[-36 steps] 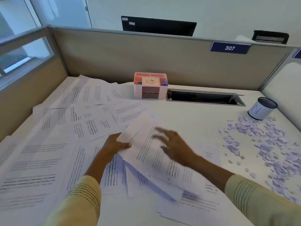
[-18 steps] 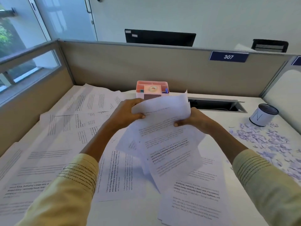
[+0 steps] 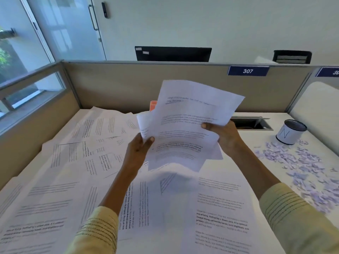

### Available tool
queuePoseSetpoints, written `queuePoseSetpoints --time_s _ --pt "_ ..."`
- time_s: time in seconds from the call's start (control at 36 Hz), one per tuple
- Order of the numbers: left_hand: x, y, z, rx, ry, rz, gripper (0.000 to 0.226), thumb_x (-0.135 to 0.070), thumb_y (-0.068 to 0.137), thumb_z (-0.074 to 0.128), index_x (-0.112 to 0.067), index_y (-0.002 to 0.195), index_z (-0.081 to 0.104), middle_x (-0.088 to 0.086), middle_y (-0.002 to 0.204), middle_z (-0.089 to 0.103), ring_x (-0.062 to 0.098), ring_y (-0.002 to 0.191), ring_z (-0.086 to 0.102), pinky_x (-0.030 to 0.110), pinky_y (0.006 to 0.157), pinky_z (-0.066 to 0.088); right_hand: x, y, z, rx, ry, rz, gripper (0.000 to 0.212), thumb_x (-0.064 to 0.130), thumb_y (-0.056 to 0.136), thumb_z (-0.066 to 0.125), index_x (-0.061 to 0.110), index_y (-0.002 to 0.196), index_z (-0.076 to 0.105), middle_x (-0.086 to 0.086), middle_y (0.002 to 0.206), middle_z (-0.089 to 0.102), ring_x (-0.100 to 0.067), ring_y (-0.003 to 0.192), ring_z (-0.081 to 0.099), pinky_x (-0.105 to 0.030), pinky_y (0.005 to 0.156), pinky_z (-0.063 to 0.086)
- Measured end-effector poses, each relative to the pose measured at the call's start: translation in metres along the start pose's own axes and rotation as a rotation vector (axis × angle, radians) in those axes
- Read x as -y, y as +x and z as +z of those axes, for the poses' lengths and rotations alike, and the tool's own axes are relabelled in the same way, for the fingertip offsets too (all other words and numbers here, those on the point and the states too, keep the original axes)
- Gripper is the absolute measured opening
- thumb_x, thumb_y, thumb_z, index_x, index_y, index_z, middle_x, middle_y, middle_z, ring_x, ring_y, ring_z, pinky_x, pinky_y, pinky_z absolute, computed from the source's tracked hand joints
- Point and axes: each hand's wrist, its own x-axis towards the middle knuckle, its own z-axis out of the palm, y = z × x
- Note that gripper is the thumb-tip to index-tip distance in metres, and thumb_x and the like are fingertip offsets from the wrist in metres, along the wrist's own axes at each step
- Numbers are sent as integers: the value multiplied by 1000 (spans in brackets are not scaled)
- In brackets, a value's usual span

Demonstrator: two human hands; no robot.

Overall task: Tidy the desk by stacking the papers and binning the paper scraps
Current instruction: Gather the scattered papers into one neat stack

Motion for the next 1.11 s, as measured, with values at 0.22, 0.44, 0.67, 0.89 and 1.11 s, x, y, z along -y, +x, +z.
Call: queuePoseSetpoints --time_s 0.22,0.44,0.67,0.89,1.11 --pt "-13 2 8 -66 -131 26 23 -20 94 51 -19 117 49 5 114 63 26 104 61 44 85 55 -3 -15 -4 -2 19 -60 44 0 69 73 10 112 64 -9 114 68 -29 105 64 -46 82 55" --pt "-10 -3 25 -131 -27 -18 24 -7 94 54 -21 114 53 2 104 66 23 93 66 45 80 58 -24 -24 -2 -87 -41 -17 68 20 55 90 2 115 64 -14 115 68 -33 108 63 -52 90 52" --pt "-10 -8 28 -136 -46 5 30 3 94 47 -22 111 47 -3 101 60 21 99 61 36 81 55 -24 -27 0 -108 -126 32 50 8 65 83 6 113 67 -8 111 70 -26 104 66 -42 85 54" --pt "-18 -8 29 -184 -37 -3 23 -1 97 45 -20 109 47 5 106 61 22 95 61 26 73 51 -15 -26 3 -128 -207 -30 48 13 65 83 8 110 68 -9 113 70 -26 104 65 -40 86 54" --pt "3 -19 35 -69 -39 -218 24 -3 96 49 -15 117 47 1 110 57 21 103 56 40 91 48 -32 -32 1 -143 -427 109 26 7 71 81 16 91 69 -4 97 71 -23 93 65 -39 83 53"
